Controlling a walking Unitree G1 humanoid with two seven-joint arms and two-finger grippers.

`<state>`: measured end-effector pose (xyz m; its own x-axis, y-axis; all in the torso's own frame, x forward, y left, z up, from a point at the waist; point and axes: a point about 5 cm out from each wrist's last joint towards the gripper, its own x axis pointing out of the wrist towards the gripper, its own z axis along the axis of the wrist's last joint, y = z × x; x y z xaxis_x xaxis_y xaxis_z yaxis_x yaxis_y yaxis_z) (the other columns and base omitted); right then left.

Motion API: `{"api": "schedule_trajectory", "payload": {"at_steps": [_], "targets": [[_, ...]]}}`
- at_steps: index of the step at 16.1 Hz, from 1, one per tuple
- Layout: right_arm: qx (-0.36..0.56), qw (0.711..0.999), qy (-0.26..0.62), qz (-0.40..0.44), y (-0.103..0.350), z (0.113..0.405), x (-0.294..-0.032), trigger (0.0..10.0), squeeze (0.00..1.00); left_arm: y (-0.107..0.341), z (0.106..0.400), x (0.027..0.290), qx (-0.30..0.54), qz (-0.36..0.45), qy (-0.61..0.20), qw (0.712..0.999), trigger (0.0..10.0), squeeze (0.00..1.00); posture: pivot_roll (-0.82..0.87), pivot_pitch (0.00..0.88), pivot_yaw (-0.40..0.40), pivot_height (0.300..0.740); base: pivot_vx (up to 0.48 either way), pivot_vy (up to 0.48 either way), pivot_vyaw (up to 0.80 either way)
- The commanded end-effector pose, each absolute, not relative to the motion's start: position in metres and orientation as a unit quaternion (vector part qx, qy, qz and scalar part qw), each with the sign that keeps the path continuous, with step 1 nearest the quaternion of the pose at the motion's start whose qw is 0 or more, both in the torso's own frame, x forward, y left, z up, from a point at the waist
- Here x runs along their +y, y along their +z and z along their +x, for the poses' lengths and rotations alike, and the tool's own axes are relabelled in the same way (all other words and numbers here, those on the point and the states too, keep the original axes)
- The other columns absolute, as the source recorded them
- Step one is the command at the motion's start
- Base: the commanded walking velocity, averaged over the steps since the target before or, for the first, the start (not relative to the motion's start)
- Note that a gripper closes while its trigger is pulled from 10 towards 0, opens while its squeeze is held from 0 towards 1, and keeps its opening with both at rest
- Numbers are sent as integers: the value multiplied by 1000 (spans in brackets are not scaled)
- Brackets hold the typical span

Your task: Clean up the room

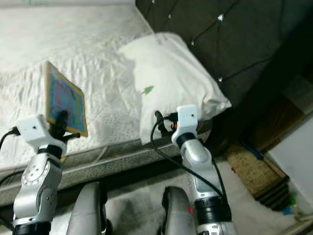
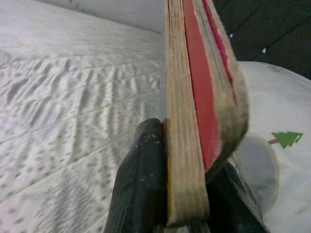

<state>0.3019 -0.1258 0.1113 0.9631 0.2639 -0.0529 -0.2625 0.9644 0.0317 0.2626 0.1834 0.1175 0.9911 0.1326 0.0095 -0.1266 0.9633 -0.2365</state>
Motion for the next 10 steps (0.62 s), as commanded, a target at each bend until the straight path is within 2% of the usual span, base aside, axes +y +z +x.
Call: {"api": "schedule_trajectory", "payload": {"at_steps": [1, 5, 10], "targets": [[35, 992, 118, 12, 110, 301, -138, 10000, 0, 126, 267, 171, -32, -124, 40, 991, 10000, 0, -85, 62, -58, 582, 319, 0, 0], [37, 991, 124, 14, 110, 299, -139, 10000, 0, 128, 270, 173, -36, -132, 48, 989, 10000, 0, -90, 69, -62, 582, 304, 0, 0], [38, 989, 143, 20, 113, 294, -142, 10000, 0, 120, 280, 183, -20, -208, 112, 972, 10000, 0, -110, 89, -69, 582, 0, 0, 0]]}}
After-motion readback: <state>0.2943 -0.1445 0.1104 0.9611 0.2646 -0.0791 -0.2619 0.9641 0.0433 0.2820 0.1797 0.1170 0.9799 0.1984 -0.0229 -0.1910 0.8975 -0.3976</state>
